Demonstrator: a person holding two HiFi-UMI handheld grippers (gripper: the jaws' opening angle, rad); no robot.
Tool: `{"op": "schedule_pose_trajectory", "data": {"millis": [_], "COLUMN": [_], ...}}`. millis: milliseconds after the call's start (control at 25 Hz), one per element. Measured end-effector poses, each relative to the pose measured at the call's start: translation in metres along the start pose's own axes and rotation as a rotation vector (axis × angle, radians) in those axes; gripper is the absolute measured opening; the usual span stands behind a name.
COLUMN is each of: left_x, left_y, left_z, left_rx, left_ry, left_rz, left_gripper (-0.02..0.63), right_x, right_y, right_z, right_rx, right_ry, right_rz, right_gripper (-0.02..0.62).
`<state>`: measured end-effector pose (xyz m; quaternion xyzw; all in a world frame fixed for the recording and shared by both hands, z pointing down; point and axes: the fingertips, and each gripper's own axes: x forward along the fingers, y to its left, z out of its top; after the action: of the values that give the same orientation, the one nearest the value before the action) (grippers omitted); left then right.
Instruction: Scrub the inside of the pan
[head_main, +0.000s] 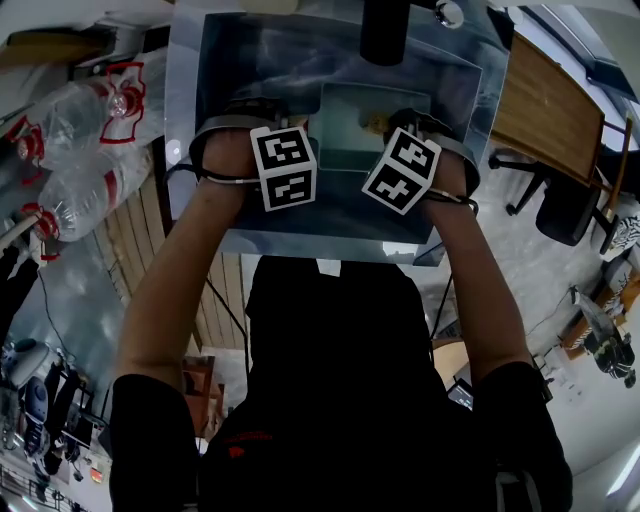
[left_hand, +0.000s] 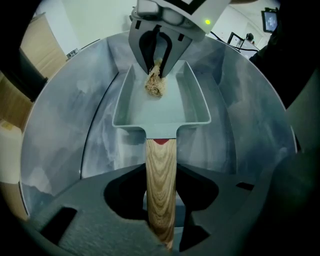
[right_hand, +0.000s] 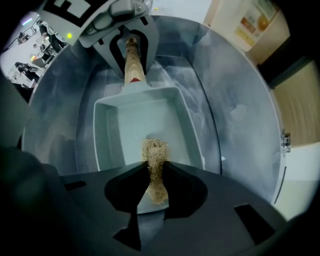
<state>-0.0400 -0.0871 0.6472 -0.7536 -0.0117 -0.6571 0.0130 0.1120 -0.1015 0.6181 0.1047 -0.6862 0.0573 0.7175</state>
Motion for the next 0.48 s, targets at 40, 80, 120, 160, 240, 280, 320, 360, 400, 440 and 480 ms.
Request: {"op": "schedule_pose_trajectory", "data": {"millis": [40,80,120,160,240,280,320,360,400,440,480], "left_x": [0.0,0.0,0.0,0.0,0.0,0.0,0.0,-0.001,-0.001,-0.001,-0.001], "left_y": [0.0,-0.001,0.0,0.0,0.001,0.001,0.001,0.001,0.001,0.0,0.0], "left_z": [0.0,0.0,0.0,0.0,0.0,0.0,0.0,0.0,0.001,0.001,0.001], "left_rx": [0.002,0.005,0.008,0.009,0.009,0.008,0.007,0.006,0.006,0.005,0.004], "left_ry": [0.002,0.003,0.005,0.005,0.004,0.003,0.003,0.003,0.003,0.004,0.004], "left_rz": [0.002,0.005,0.008,0.011,0.013,0.014,0.014,0.015,0.015,0.016,0.015], "left_gripper": [0.169,0.169,0.169,0.169,0.169,0.169,0.169,0.169,0.169,0.169,0.169], "right_x": [-0.004,-0.009,-0.016,-0.022,-0.03,-0.03,-0.029,-0.028,-0.026,-0.023,-0.02], "right_y": [0.002,0.006,0.01,0.015,0.025,0.031,0.038,0.044,0.05,0.055,0.06], "right_z": [0.002,0.005,0.01,0.017,0.033,0.039,0.045,0.051,0.056,0.06,0.063], "right_rx": [0.003,0.001,-0.006,-0.018,-0.052,-0.072,-0.093,-0.116,-0.139,-0.162,-0.186], "right_ry": [-0.029,-0.061,-0.093,-0.122,-0.158,-0.166,-0.169,-0.17,-0.169,-0.167,-0.16], "right_rz": [0.002,0.004,0.006,0.008,0.022,0.033,0.047,0.059,0.067,0.071,0.07], "right_gripper": [0.084,0.084,0.084,0.084,0.084,0.084,0.084,0.083,0.084,0.084,0.084]}}
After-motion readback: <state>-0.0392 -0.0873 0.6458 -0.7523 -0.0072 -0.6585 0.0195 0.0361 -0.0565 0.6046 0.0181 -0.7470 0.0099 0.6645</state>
